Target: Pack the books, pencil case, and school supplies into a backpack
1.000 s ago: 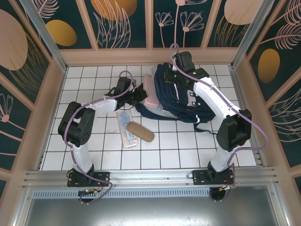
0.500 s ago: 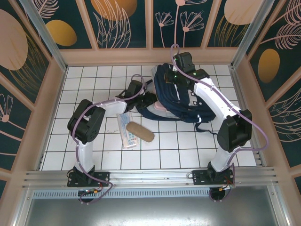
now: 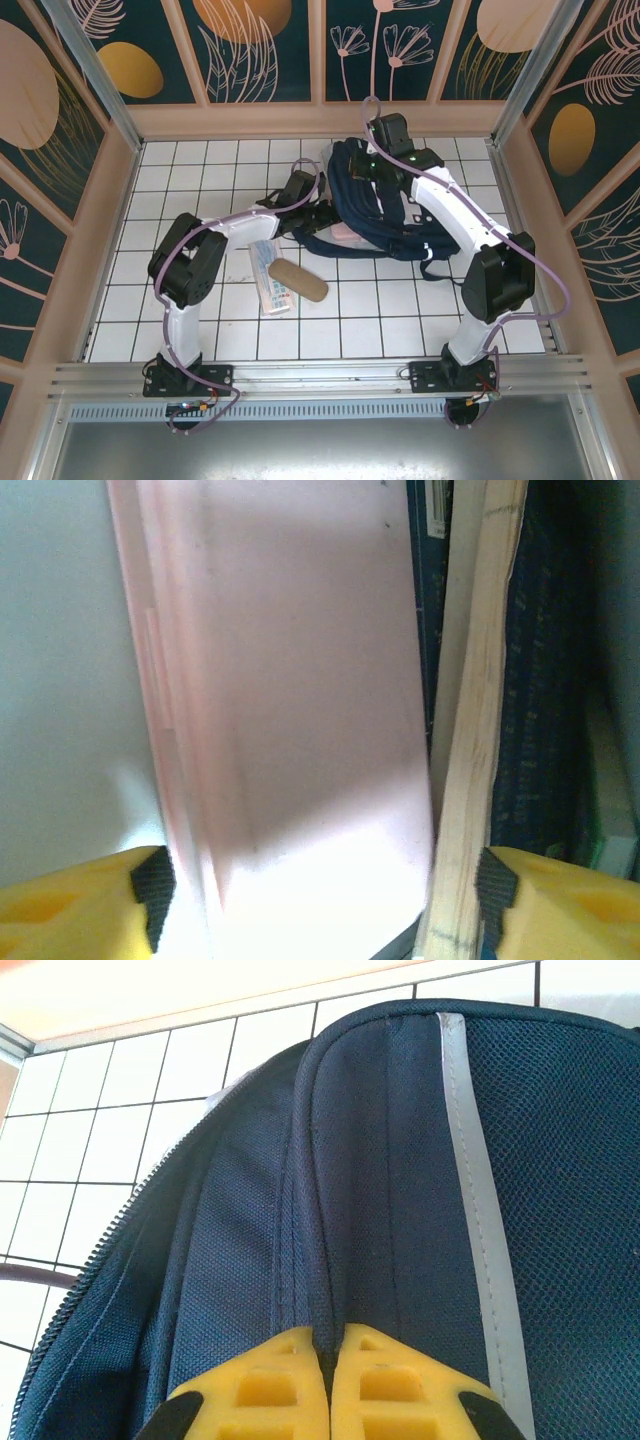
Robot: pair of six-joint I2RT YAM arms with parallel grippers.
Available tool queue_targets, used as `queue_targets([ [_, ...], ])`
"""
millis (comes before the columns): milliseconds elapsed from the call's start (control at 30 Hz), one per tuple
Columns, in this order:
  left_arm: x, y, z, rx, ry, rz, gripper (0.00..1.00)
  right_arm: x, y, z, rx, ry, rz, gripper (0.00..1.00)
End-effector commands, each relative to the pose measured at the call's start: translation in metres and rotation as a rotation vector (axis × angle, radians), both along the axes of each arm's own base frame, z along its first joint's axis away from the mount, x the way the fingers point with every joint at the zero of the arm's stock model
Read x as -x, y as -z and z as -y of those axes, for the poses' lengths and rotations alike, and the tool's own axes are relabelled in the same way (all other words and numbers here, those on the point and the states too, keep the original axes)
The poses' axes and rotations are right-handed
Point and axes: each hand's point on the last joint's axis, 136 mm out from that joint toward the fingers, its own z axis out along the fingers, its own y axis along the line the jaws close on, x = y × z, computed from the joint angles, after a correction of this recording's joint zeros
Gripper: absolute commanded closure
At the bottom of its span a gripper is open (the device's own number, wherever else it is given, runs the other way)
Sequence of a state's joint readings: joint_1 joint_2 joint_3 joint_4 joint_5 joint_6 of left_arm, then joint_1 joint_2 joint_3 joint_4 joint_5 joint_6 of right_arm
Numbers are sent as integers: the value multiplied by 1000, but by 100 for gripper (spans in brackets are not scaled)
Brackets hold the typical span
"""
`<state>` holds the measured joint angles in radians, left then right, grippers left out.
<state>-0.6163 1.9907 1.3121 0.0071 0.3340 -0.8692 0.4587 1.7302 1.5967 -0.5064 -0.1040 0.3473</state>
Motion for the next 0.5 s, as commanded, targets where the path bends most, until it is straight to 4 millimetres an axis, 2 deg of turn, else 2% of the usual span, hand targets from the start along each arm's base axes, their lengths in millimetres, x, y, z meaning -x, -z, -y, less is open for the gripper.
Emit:
queue_targets([
  [0, -4, -22, -21, -63, -33, 39, 12, 0, -40, -6, -79, -14, 103, 100],
  [100, -3, -29, -42, -100, -72, 47, 6, 0, -38, -7, -86, -17, 100, 100],
  [200, 0, -35, -66, -138, -114, 49, 5, 0, -37, -9, -92, -23, 99, 100],
  [300, 8, -34, -97, -212, -171, 45, 8, 0, -36, -11, -97, -30, 98, 100],
  [333, 12, -28, -108, -249, -188, 30, 9, 1, -35, -11, -96, -32, 96, 100],
  [367, 16, -32, -120, -269, -208, 37, 11, 1, -32, -12, -95, -37, 92, 100],
  [467, 31, -17, -152, -349, -259, -1, 19, 5, -19, -16, -78, -53, 67, 97],
])
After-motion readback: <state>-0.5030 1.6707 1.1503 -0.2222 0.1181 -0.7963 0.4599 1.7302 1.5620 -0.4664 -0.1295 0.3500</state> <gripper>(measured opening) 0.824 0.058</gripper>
